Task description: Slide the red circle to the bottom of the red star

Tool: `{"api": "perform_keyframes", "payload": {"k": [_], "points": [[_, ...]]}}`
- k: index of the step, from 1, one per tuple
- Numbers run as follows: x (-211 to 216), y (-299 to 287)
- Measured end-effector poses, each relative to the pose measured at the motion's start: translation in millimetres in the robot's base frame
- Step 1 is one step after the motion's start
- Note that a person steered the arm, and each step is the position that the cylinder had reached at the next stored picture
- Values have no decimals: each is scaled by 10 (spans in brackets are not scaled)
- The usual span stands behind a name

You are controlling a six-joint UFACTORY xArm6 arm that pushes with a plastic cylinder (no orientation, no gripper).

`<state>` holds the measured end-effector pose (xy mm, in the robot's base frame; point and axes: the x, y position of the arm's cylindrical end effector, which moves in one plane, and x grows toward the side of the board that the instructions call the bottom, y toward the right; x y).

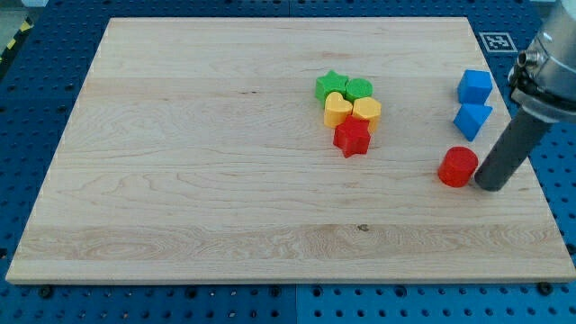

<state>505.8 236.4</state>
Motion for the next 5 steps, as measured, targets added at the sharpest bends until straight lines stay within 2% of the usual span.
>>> {"api": "perform_keyframes", "payload": {"k": [1, 3, 5], "points": [[-118, -139], [23, -824], [161, -1065]]}}
